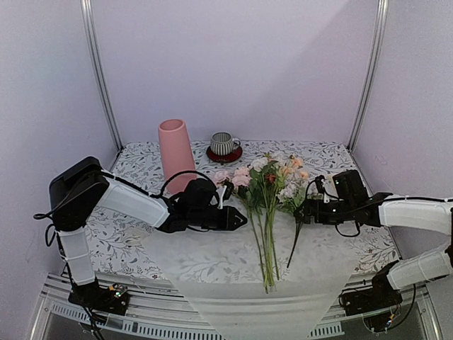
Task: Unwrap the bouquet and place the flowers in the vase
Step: Place the fake flower on the flattened wrapping paper, then pick up the fake flower from the flattened wrapping paper.
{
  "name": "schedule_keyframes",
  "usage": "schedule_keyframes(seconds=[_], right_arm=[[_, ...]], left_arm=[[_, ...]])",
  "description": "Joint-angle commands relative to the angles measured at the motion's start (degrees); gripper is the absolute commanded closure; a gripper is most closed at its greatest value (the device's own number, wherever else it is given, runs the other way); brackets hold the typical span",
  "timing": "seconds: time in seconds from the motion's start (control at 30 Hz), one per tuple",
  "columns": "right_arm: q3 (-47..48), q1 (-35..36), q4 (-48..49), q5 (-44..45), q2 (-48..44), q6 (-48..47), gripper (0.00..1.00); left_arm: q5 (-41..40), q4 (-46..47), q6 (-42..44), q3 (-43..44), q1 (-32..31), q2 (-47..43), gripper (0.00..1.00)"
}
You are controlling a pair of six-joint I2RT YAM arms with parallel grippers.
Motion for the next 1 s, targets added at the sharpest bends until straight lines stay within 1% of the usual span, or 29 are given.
schedule_keyframes(seconds=[0.0,0.1,0.2,0.3,0.4,0.53,0.6,0.7,0.8,0.83,0.87,0.97], right_arm=[[0.53,-0.24,-5.14,7.49,-7.35,-1.70,0.01],[1.77,-0.23,-6.37,9.93,-10.72,-2.78,0.01],[2.75,-0.18,-4.82,11.00,-14.03,-4.13,0.01],[2.50,-0.24,-0.55,11.50,-16.93,-5.50,0.01],[1.03,-0.17,5.98,11.02,-18.66,-7.05,0.01],[-1.59,-0.24,12.87,9.24,-17.92,-8.64,0.01],[-1.57,-0.24,14.03,5.65,-16.13,-8.83,0.01],[-0.10,-0.15,13.69,-1.84,-12.63,-8.09,0.11],[1.30,0.44,13.11,-7.41,-9.45,-5.22,0.31],[2.06,1.53,12.41,-7.63,-8.31,-3.52,0.34],[2.88,3.07,11.46,-6.87,-7.32,-2.22,0.35],[6.19,9.40,7.99,-2.47,-4.22,-0.76,0.39]], left_arm=[[-0.21,1.09,0.20,1.24,-0.66,0.58,0.70],[-0.02,1.66,-0.12,1.52,-0.67,1.08,0.70],[0.20,1.76,-0.37,2.12,-0.67,1.86,0.69],[0.89,1.83,-0.85,3.07,-0.71,2.58,0.69],[2.15,2.54,-1.93,3.97,-0.69,5.69,0.69],[3.34,3.70,-3.15,4.78,-0.66,7.27,0.69],[3.54,3.69,-3.46,5.07,-0.68,7.65,0.69],[3.38,3.65,-3.47,5.06,-0.66,7.48,0.69],[2.53,3.77,-3.52,4.38,-0.66,6.64,0.69],[2.19,3.82,-3.50,4.10,-0.66,6.35,0.69],[1.92,3.90,-3.48,3.80,-0.66,6.12,0.69],[1.10,4.45,-3.46,2.64,-0.66,5.20,0.70]])
